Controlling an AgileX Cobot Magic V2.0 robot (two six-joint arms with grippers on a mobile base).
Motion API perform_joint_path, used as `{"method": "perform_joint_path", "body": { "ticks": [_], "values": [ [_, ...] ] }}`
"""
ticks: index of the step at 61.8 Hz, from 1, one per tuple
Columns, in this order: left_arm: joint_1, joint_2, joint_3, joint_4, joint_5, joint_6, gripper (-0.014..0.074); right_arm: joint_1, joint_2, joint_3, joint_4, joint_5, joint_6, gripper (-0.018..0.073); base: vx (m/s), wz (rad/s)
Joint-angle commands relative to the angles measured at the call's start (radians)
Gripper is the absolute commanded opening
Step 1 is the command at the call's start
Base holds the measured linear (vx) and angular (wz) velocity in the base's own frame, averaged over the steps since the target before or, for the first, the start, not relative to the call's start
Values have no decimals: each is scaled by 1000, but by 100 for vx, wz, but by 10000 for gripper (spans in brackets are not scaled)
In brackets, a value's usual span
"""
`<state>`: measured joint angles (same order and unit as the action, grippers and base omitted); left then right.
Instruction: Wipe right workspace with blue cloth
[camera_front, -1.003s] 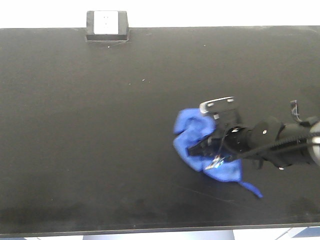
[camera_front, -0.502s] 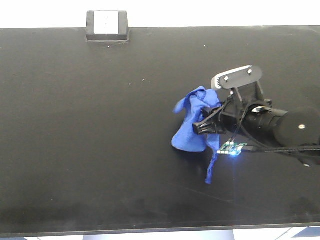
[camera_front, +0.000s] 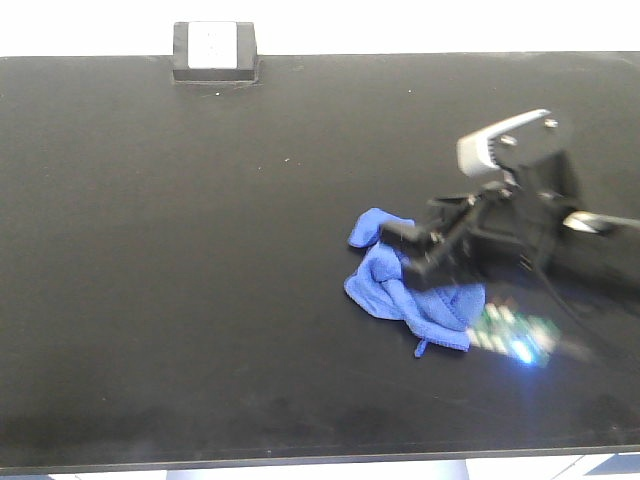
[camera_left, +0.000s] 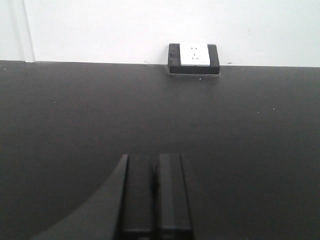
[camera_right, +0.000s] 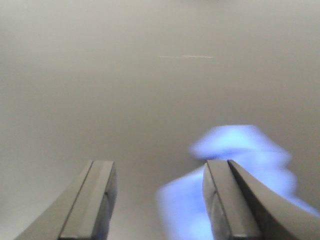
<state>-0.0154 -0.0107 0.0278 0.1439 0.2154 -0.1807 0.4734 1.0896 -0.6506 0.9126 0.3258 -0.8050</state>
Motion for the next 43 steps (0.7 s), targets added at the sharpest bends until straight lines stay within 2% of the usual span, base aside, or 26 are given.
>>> {"method": "perform_joint_path", "body": {
  "ticks": [1, 12, 27, 35, 39, 43],
  "values": [
    [5, -17, 30, 1, -82, -8, -6, -6, -98, -26, 11, 59, 6, 453, 0, 0],
    [5, -17, 30, 1, -82, -8, -6, -6, -219, -26, 12, 138, 6, 449, 0, 0],
    [5, -17, 30, 1, -82, -8, -6, -6, -316, -26, -12, 102, 6, 425, 0, 0],
    [5, -17, 30, 1, -82, -8, -6, -6, -347, -24, -27, 48, 6, 314, 0, 0],
    [5, -17, 30, 1, -82, -8, -6, -6, -361, -20, -37, 4, 6, 235, 0, 0],
    [5, -17, 30, 1, -82, -8, -6, -6, -393, -4, -96, -18, 7, 132, 0, 0]
  ]
}}
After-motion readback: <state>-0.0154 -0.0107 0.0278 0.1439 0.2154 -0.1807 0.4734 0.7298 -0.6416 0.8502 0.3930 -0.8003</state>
